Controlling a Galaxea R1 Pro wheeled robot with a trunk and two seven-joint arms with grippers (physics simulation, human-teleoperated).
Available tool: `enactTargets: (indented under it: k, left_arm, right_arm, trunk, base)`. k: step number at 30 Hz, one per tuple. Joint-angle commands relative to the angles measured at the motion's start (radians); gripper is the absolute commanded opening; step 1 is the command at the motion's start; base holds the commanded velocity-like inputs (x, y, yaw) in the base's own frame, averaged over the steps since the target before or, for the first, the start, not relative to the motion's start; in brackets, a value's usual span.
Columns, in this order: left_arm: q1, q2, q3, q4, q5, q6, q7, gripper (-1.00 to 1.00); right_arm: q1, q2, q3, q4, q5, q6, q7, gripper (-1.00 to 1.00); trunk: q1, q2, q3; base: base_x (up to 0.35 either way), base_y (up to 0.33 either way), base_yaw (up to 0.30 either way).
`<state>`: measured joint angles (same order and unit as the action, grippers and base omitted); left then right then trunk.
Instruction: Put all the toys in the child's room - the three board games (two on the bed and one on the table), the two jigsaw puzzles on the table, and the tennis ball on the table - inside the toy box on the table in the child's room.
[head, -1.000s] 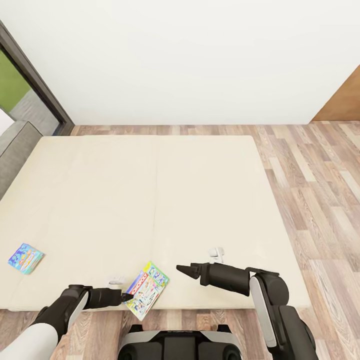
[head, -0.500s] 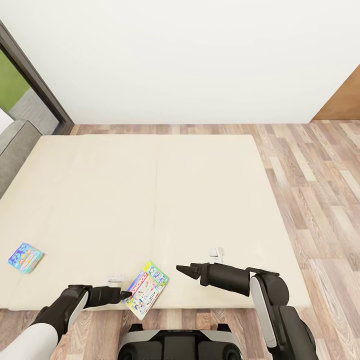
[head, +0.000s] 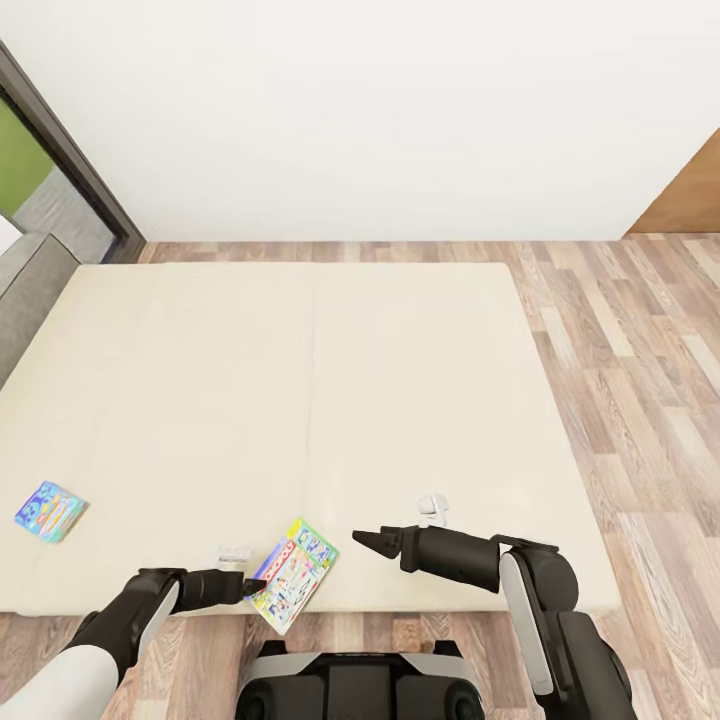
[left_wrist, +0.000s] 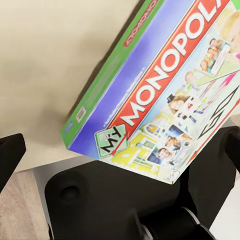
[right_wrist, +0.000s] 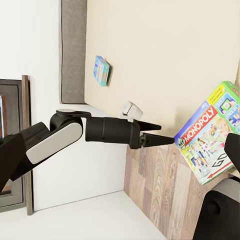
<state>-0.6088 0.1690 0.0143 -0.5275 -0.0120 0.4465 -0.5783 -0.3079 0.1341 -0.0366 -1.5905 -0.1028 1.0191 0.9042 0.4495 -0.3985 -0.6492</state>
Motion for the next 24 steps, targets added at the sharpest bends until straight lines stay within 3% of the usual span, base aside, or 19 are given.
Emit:
enactTargets:
  k: [1, 8, 12, 17, 24]
  left_arm:
    - [0.000, 0.000, 0.001, -0.001, -0.001, 0.007, -0.004, 1.00]
    - [0.000, -0.002, 0.001, -0.002, -0.002, 0.006, -0.004, 1.00]
    - [0.000, -0.002, 0.000, -0.002, -0.002, 0.006, -0.004, 1.00]
    - [0.000, -0.002, 0.000, -0.002, -0.001, 0.006, -0.005, 1.00]
    - [0.000, -0.002, 0.001, -0.002, 0.000, 0.006, -0.004, 1.00]
  right_arm:
    - [0.000, 0.001, -0.002, 0.000, -0.005, 0.007, 0.000, 1.00]
    - [-0.001, 0.000, -0.003, -0.002, -0.006, 0.012, 0.011, 1.00]
    - [-0.003, 0.000, -0.003, -0.002, -0.008, 0.017, 0.085, 1.00]
    - [-0.003, -0.008, -0.013, -0.003, -0.007, 0.009, 0.259, 1.00]
    - [0.001, -0.030, -0.045, -0.003, -0.008, 0.004, 0.323, 1.00]
  trunk:
    - [0.001, -0.002, -0.001]
    - [0.001, -0.002, -0.002]
    - [0.001, -0.002, -0.002]
    - [0.001, -0.002, -0.002]
    - [0.001, -0.002, -0.002]
  base:
    - [0.000, 0.000, 0.000]
    - [0.000, 0.000, 0.000]
    - [0.000, 0.000, 0.000]
    - [0.000, 0.000, 0.000]
    - [0.000, 0.000, 0.000]
